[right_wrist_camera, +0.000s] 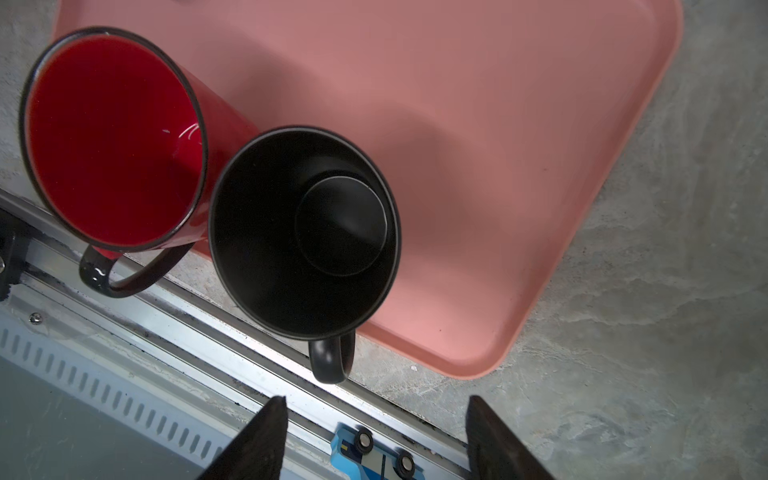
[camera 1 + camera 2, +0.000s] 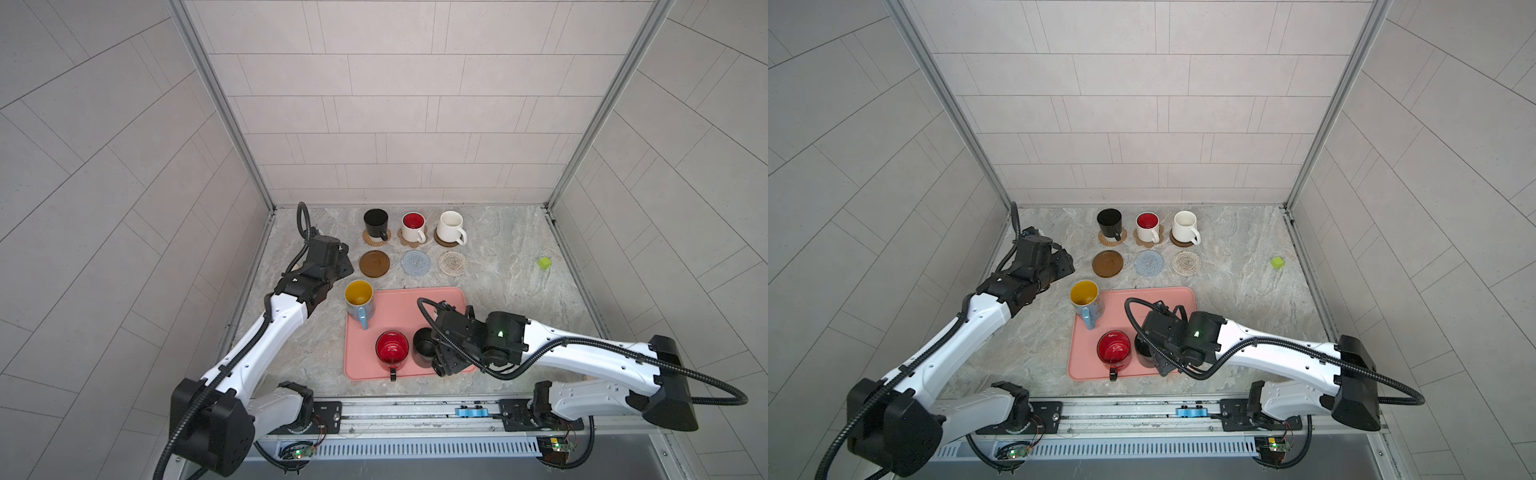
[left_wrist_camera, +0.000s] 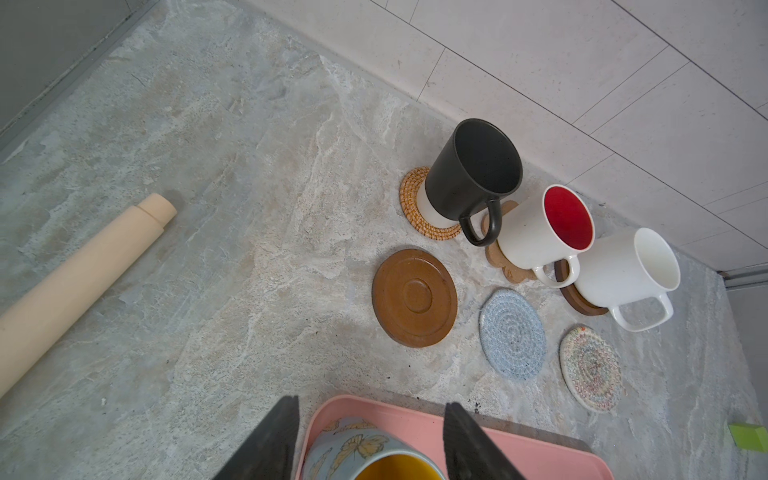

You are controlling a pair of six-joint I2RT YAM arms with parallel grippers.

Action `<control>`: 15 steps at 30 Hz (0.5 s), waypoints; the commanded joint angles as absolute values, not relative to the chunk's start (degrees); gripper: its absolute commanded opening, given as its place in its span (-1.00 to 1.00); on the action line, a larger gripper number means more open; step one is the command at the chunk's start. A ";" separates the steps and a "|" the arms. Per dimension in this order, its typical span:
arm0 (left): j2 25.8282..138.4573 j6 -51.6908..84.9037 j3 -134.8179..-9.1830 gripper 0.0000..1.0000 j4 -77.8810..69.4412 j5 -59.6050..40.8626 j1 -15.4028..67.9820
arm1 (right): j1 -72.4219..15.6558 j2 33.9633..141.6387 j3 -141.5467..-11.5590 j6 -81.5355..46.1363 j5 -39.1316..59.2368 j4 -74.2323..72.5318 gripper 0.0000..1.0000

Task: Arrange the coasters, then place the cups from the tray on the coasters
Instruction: 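Draw the left gripper back while the right gripper moves over the other black mug, then lower the open right gripper onto the second black mug's rim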

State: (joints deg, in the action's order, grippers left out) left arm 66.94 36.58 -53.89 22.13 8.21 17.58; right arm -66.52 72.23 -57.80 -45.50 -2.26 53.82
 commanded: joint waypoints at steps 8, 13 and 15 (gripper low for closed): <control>63.75 37.42 -52.62 0.24 22.50 10.11 16.48 | -68.60 76.77 -56.34 -46.40 -1.58 49.88 0.32; 63.81 37.79 -52.12 0.24 22.24 9.59 16.08 | -68.59 78.10 -55.55 -46.82 -1.67 48.79 0.30; 63.85 37.79 -52.05 0.24 22.11 9.44 15.91 | -68.64 78.81 -55.54 -46.78 -1.41 48.46 0.29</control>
State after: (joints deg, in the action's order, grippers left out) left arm 64.58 36.73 -52.88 22.20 8.78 16.45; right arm -68.27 77.80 -55.90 -45.74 -1.13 49.01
